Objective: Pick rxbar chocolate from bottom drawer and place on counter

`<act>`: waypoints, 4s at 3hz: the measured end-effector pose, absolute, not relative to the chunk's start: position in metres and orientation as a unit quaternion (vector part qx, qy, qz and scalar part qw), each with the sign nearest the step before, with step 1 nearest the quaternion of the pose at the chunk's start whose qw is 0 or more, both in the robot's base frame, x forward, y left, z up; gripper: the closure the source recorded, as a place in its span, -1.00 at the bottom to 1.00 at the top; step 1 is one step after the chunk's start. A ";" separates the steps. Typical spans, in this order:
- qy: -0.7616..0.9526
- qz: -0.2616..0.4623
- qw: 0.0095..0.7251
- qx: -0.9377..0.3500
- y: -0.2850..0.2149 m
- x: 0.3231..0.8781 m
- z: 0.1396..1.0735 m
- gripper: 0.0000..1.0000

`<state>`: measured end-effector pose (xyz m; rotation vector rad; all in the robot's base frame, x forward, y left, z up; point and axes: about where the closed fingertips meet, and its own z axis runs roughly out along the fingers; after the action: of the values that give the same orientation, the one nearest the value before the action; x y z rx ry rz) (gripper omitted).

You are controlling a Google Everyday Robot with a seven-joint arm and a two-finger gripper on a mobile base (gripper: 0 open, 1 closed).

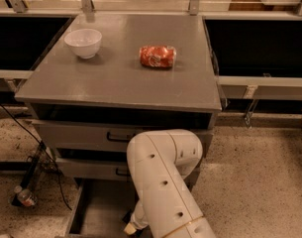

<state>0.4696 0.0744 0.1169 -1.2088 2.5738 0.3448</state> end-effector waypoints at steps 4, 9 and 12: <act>0.893 0.114 0.131 -0.415 0.071 0.459 0.104 0.44; 0.871 0.077 0.197 -0.444 0.073 0.460 0.153 1.00; 0.858 0.049 0.228 -0.458 0.068 0.468 0.200 1.00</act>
Offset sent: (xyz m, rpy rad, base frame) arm -0.0108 -0.0028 -0.0128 -0.0028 0.0324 0.0065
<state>0.4680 0.0676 0.1998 -1.2623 2.3615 0.1350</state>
